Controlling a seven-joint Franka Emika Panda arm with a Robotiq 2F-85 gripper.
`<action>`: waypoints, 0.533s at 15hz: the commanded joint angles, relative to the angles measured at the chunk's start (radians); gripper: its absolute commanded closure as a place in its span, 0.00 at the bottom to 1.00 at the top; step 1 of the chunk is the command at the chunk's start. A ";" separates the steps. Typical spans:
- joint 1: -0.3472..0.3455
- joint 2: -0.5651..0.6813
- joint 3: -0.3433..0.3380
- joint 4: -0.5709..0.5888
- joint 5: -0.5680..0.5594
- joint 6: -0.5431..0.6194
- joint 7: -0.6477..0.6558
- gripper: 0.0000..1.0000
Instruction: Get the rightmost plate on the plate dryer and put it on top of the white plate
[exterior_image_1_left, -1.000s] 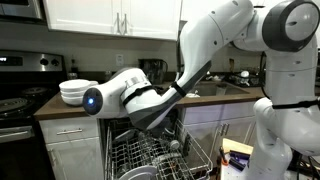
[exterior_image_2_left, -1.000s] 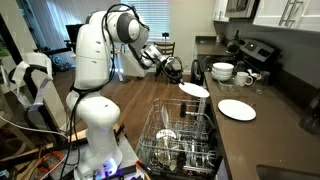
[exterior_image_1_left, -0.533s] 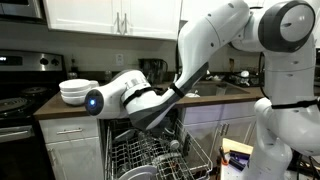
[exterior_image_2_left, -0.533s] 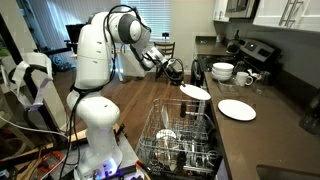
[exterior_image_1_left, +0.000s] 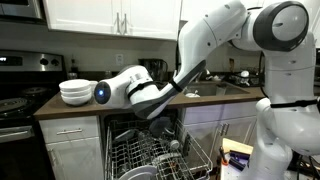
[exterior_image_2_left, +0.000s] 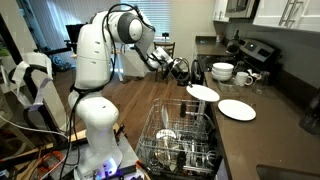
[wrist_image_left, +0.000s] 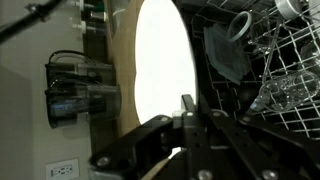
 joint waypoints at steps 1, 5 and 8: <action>-0.041 -0.071 -0.006 -0.061 -0.071 0.061 0.017 0.94; -0.088 -0.105 -0.024 -0.091 -0.114 0.163 0.000 0.94; -0.122 -0.121 -0.040 -0.107 -0.141 0.241 -0.015 0.94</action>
